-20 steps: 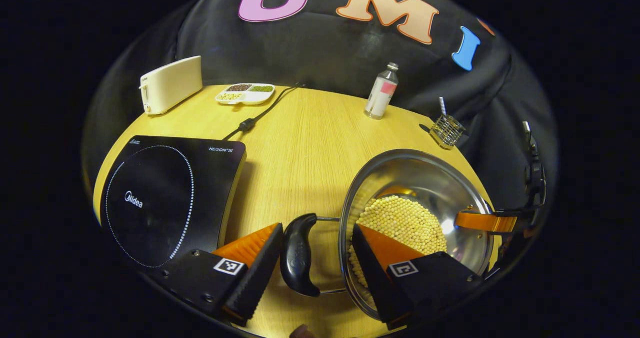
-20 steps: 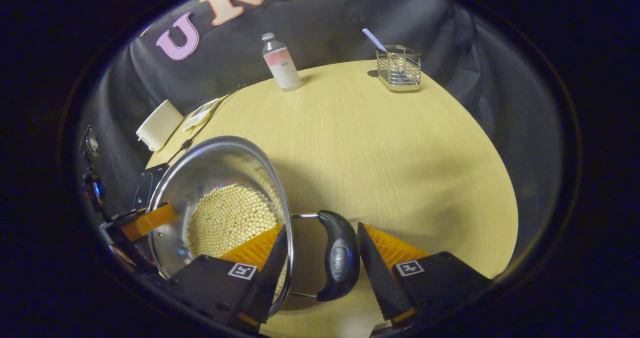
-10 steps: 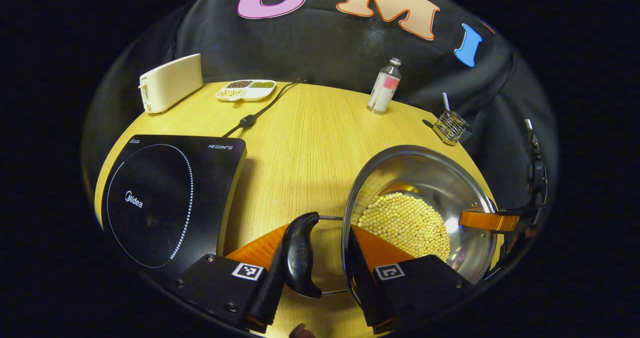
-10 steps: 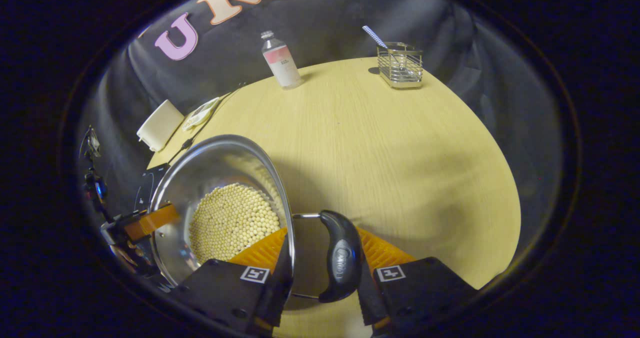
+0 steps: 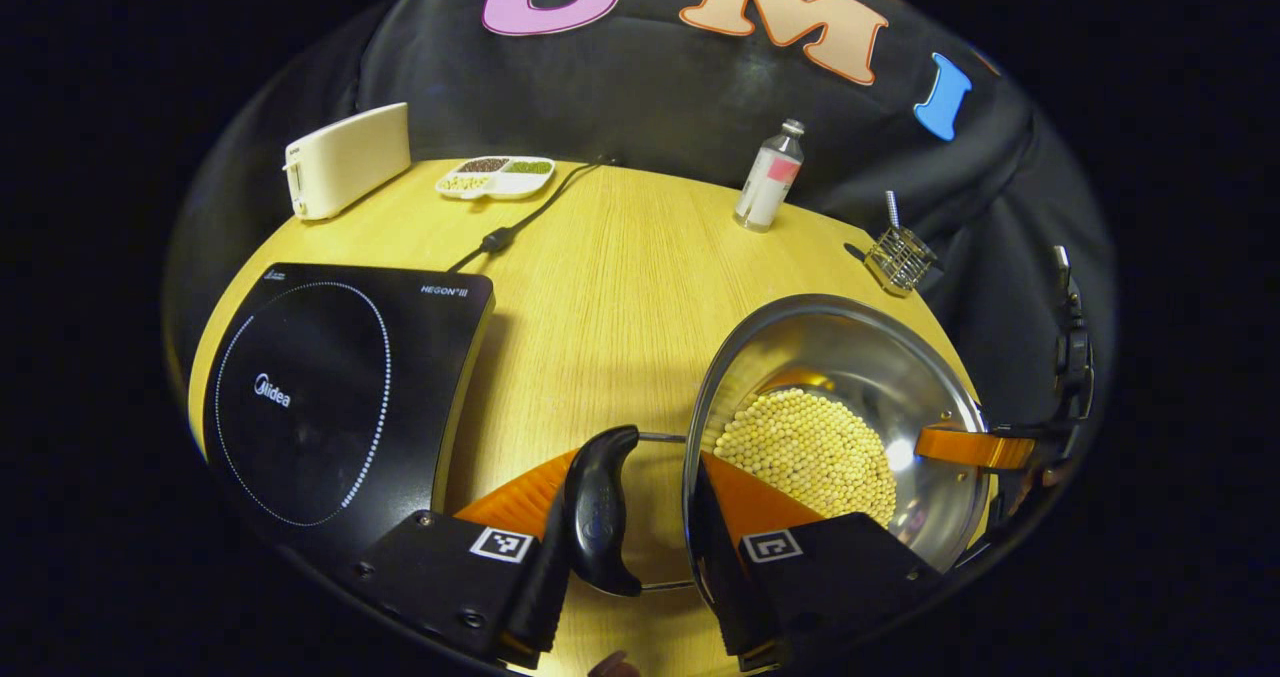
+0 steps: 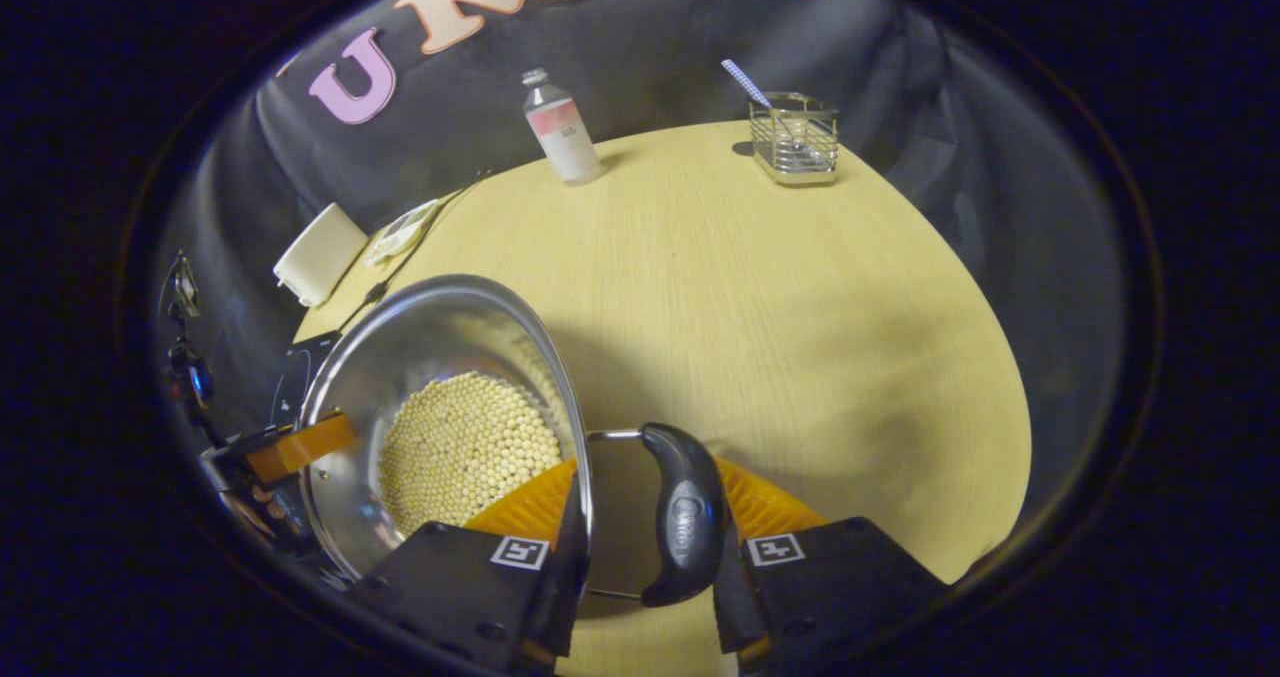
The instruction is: First push the handle of the pot to place it horizontally, then grasp the pot with both hands and set it on the induction cooktop.
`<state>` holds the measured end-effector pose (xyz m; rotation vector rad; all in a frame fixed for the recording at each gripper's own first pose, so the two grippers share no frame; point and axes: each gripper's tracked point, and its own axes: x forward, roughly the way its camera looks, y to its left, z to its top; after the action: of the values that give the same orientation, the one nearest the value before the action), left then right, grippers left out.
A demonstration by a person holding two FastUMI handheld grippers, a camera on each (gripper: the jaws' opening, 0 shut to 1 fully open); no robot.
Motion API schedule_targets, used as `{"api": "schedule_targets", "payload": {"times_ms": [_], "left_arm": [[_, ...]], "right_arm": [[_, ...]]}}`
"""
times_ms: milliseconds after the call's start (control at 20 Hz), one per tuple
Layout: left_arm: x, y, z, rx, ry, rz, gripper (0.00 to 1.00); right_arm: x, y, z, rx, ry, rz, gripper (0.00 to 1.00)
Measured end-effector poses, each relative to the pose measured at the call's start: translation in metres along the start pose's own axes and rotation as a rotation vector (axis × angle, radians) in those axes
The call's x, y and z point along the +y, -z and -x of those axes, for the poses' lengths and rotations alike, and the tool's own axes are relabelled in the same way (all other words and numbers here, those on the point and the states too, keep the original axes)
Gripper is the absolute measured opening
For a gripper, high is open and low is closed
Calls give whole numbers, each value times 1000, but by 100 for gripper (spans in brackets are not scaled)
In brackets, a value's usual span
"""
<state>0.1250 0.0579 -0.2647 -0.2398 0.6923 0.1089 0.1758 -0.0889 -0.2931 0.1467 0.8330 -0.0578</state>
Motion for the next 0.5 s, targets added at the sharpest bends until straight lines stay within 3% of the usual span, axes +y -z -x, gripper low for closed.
{"api": "schedule_targets", "payload": {"times_ms": [500], "left_arm": [[9,-32,49,-50,-19,11,63]], "right_arm": [[33,-26,46,-34,-30,29,51]]}}
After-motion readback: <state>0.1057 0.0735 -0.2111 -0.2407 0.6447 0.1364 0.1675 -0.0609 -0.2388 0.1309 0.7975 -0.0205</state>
